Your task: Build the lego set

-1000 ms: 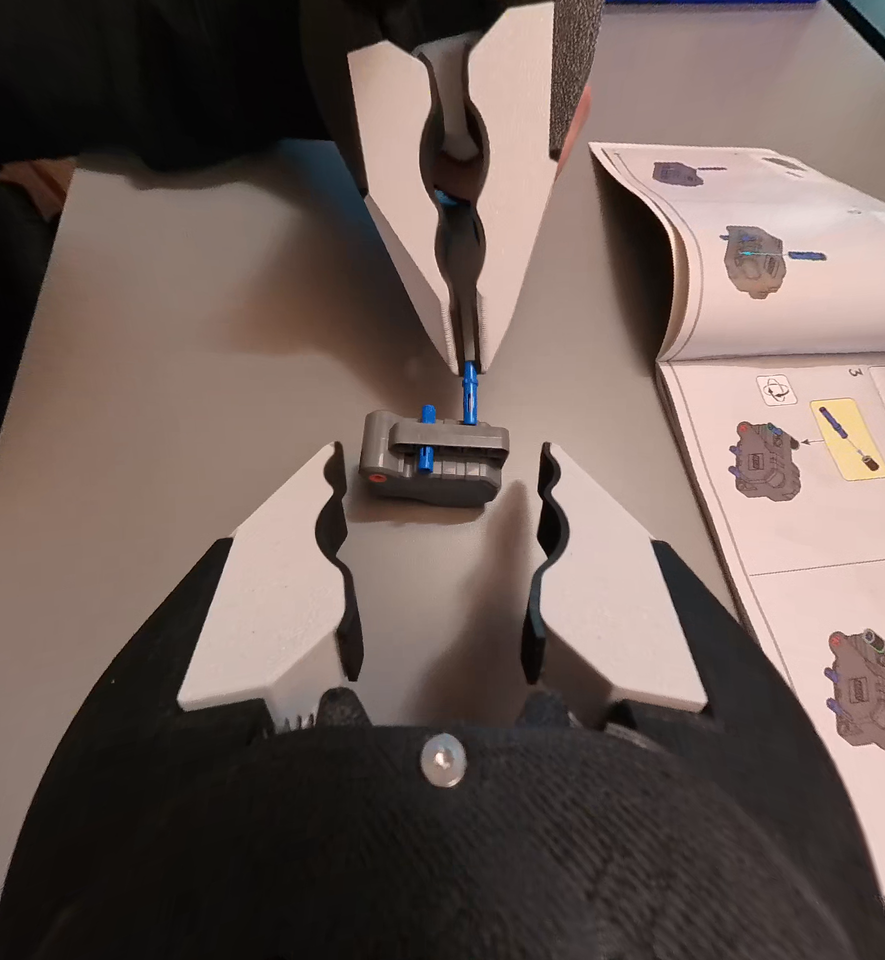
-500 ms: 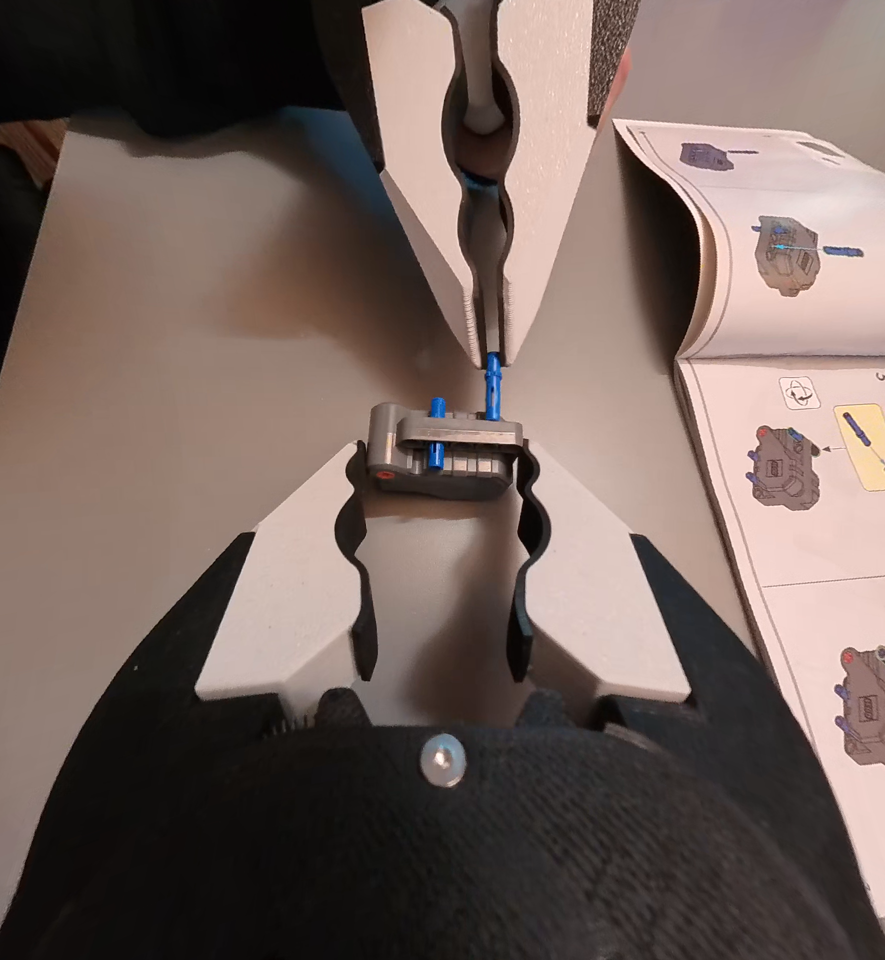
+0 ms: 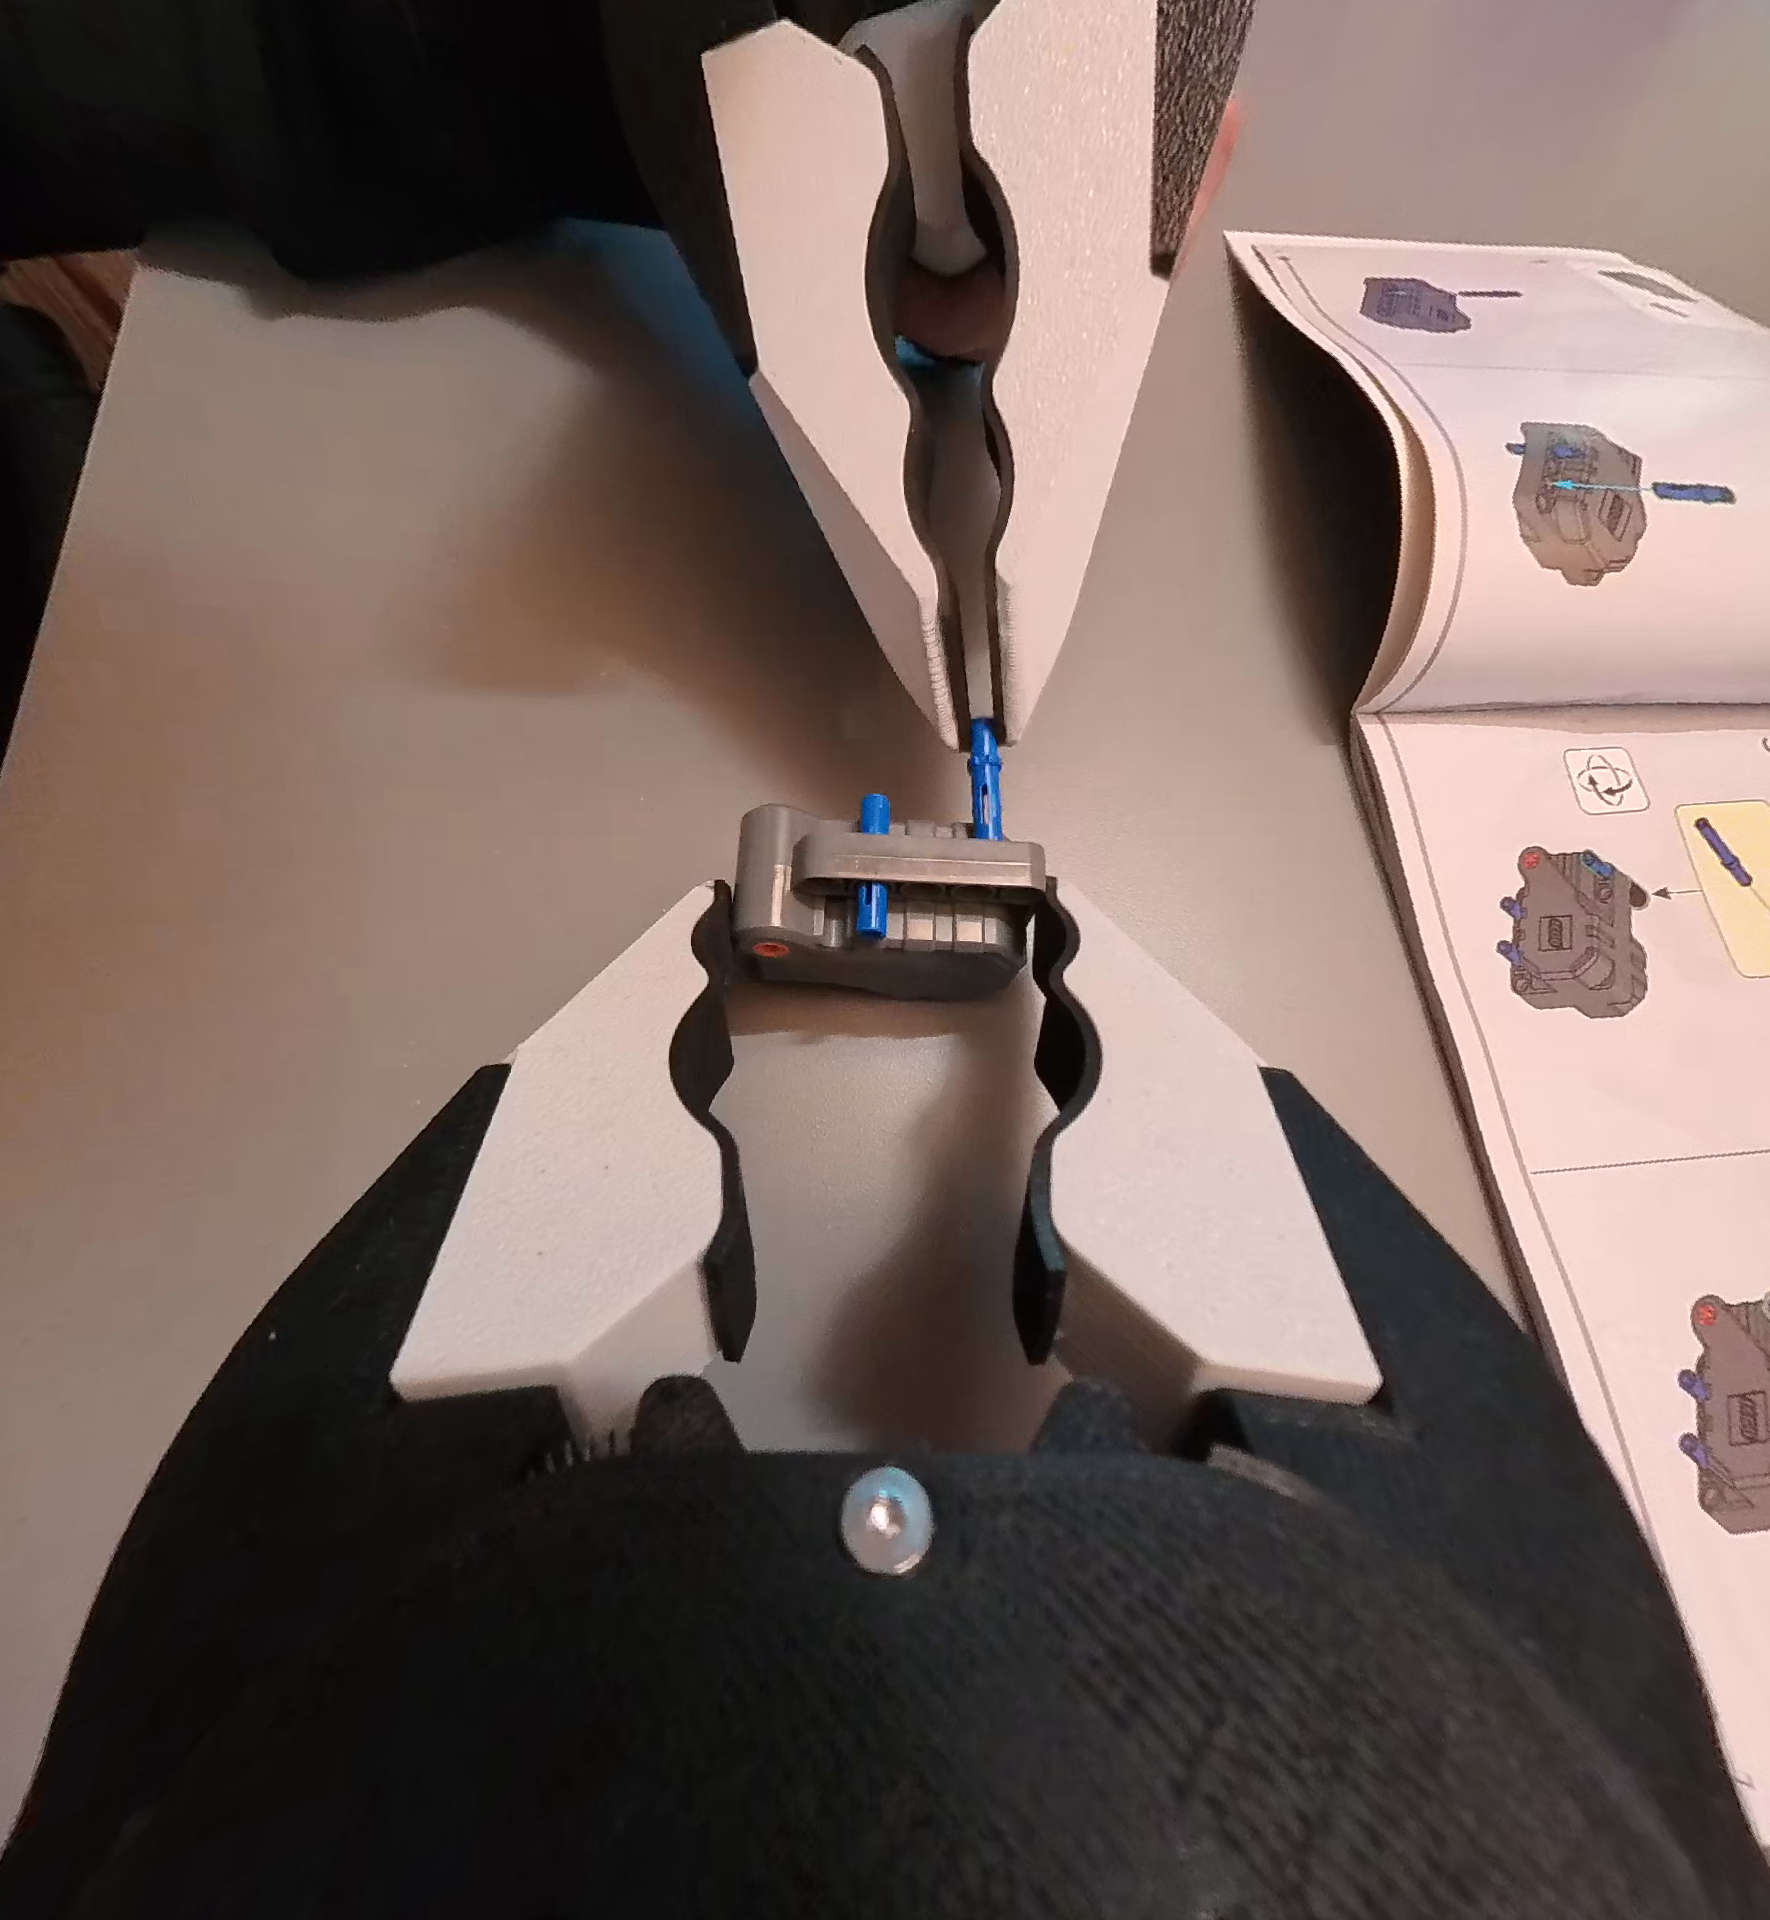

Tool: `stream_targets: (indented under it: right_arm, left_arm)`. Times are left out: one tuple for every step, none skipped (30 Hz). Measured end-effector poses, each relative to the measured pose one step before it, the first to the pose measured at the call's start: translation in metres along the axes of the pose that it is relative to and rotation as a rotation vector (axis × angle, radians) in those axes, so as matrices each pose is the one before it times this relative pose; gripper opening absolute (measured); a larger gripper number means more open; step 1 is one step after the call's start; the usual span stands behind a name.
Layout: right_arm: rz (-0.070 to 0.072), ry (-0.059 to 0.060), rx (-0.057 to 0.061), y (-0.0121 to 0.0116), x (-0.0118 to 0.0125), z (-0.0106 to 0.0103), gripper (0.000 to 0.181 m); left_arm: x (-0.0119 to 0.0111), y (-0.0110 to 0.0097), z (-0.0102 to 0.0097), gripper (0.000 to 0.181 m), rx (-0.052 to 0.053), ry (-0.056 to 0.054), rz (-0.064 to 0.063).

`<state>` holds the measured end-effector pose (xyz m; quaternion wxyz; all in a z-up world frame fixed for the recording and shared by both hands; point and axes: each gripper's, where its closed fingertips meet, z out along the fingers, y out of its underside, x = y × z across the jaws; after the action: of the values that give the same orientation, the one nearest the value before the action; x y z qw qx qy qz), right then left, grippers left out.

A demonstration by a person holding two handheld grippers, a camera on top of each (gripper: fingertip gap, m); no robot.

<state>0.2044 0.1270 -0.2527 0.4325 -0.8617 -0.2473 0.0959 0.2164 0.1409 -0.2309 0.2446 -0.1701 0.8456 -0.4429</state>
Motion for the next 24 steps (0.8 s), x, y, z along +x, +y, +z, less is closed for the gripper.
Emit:
stream_targets:
  right_arm:
    - [0.0008,0.0003,-0.0002,-0.00002,0.00004,0.00006,0.056]
    - [-0.0004,0.0006,-0.0001,0.00006,0.00002,0.00009,0.056]
    - [-0.0007,0.001,-0.0001,-0.00003,0.0001,0.00003,0.056]
    - [-0.0007,0.0011,-0.0001,0.00003,0.00006,-0.00004,0.056]
    - [0.0004,-0.0002,-0.0001,0.00002,-0.00005,-0.00001,0.056]
    - [0.0016,-0.0007,-0.0001,0.00001,0.00011,0.00019,0.056]
    - [0.0016,0.0,-0.0002,0.0,0.00016,0.00005,0.056]
    - [0.0011,-0.0002,-0.0002,0.00004,0.00011,-0.00002,0.056]
    - [0.0018,-0.001,-0.0002,0.0,0.0,0.00005,0.056]
    - [0.0022,-0.0009,-0.0004,0.00005,0.00008,0.0,0.056]
    - [0.0013,-0.0013,-0.0003,0.00008,0.0,0.0001,0.056]
    - [0.0017,-0.0013,-0.0002,-0.00002,0.0001,0.00008,0.056]
    - [0.002,-0.002,-0.0003,0.00004,-0.00006,0.0,0.056]
    - [0.002,-0.0023,-0.0004,0.00009,-0.00006,0.00012,0.056]
    - [0.0006,-0.0008,-0.0004,0.0,-0.0001,0.00004,0.056]
    - [-0.0006,0.0007,-0.0002,0.00005,0.00001,-0.00005,0.056]
    - [-0.0004,0.0004,-0.0002,-0.00001,-0.00001,0.00003,0.056]
    - [-0.0009,0.0009,-0.0001,0.00003,0.00006,-0.00004,0.055]
    - [-0.0014,0.0009,-0.0001,0.0,0.0,0.0,0.056]
    - [-0.0024,0.0003,0.0,0.00004,-0.00023,0.00008,0.056]
    - [-0.0025,-0.0004,0.0,-0.00009,-0.00028,0.00008,0.056]
    - [0.0002,-0.0004,-0.0001,0.00005,0.00002,-0.00005,0.055]
    - [0.0011,-0.0013,0.0,0.00002,-0.00003,-0.00001,0.055]
    - [0.0021,-0.002,-0.0001,-0.00009,0.00004,0.00015,0.055]
  left_arm:
    - [0.00003,0.00059,0.00036,0.001,-0.0025,0.001,-0.0073]
    - [0.00009,0.00055,0.00015,0.001,-0.003,0.0022,-0.0073]
    - [-0.0001,0.00004,-0.00001,0.001,-0.0031,-0.0003,-0.0034]
    - [-0.00012,-0.00012,-0.00006,0.001,-0.0046,-0.0014,-0.0009]
    - [-0.00016,0.00022,0.00007,0.001,-0.0067,-0.002,-0.0005]
    - [-0.00023,0.00057,0.00034,0.001,-0.0074,-0.003,-0.0004]
    - [-0.00042,0.00064,0.00029,0.001,-0.0061,-0.0039,-0.0013]
    - [-0.00072,0.0005,0.00038,0.001,-0.0034,-0.0044,-0.0064]
    - [-0.00041,0.00038,0.00027,0.001,0.0005,-0.0037,-0.0122]
    - [0.00001,0.00009,0.00006,0.001,0.0044,-0.0019,-0.0134]
    - [0.00018,-0.0001,-0.00025,0.001,0.0067,-0.0025,-0.0098]
    - [-0.00009,-0.00016,-0.00026,0.001,0.0043,-0.0057,-0.0027]
    - [-0.00049,-0.00003,-0.00011,0.001,-0.0011,-0.0087,0.0005]
    - [-0.00077,0.00051,0.00023,0.001,-0.0063,-0.0092,-0.0028]
    - [-0.00113,0.00088,0.00056,0.001,-0.0099,-0.0096,-0.0044]
    - [-0.00096,0.00072,0.00061,0.001,-0.0102,-0.0084,-0.0028]
    - [-0.00043,0.00031,0.00017,0.001,-0.0072,-0.0058,0.0022]
    - [-0.00002,-0.00028,-0.00023,0.001,-0.0024,-0.0062,0.0075]
    - [0.00043,-0.00056,-0.00053,0.001,-0.0008,-0.0037,0.0088]
    - [0.00071,-0.00047,-0.00066,0.001,-0.0018,-0.0011,0.0076]
    - [0.00057,-0.0007,-0.00067,0.001,-0.0003,-0.0022,0.0061]
    - [0.00034,-0.00063,-0.00057,0.001,0.0003,-0.0022,0.0059]
    - [0.00023,-0.00004,-0.00018,0.001,-0.0033,-0.001,0.0041]
    - [0.00019,0.00014,-0.00014,0.001,-0.0038,0.0004,0.0007]
